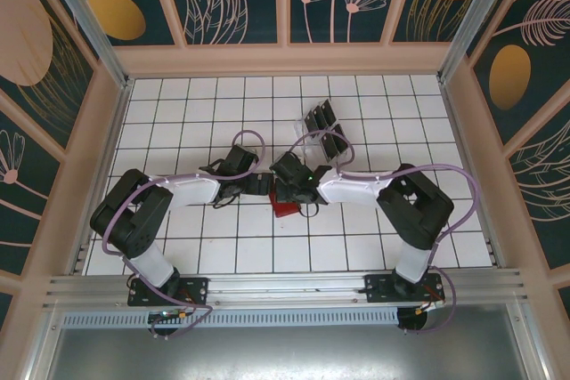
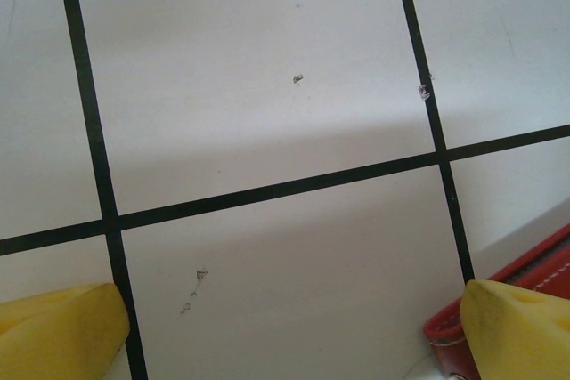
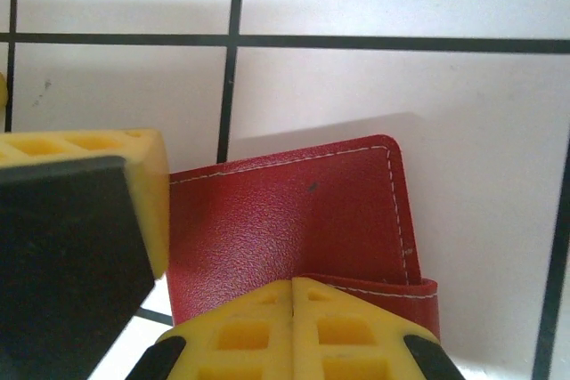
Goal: Put the credit cards into the card holder
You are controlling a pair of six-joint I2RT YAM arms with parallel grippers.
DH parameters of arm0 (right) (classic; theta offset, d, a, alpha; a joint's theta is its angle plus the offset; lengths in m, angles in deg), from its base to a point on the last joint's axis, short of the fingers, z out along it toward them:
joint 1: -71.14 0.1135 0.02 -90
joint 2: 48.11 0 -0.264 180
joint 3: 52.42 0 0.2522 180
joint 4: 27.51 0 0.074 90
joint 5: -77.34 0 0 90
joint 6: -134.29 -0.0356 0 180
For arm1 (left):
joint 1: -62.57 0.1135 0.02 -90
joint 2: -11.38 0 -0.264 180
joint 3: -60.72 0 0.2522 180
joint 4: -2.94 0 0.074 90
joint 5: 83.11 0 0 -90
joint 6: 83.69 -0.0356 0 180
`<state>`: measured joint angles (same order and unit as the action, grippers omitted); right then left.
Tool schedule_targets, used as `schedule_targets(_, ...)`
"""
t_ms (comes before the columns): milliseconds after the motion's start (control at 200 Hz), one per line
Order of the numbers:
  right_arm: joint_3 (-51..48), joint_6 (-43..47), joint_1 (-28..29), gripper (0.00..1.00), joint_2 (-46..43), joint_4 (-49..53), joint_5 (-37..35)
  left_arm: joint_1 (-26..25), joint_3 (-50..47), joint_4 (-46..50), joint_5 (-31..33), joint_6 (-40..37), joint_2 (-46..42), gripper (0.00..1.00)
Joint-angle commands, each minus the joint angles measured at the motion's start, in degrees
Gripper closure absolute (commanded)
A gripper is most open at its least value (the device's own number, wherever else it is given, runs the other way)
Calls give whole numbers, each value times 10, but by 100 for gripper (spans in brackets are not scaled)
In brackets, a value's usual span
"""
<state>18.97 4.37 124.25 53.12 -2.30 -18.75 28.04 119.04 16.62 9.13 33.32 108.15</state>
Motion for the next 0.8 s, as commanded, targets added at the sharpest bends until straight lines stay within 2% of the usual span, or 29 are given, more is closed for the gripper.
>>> schedule_targets(0,-38,-30,-5,100,-17,18,-2,6,-31,19,-40,0,63,2)
schedule_targets(170,-105,-73,-5,100,-37,-36,-1,5,-32,19,-39,0,65,2)
schedule_targets(485,-282,-184,-2,100,-71,-214,5,6,-30,21,-39,-1,67,1)
schedule_targets(796,-329,-208,28,100,-45,-248,-12,5,-30,24,-26,-2,64,1)
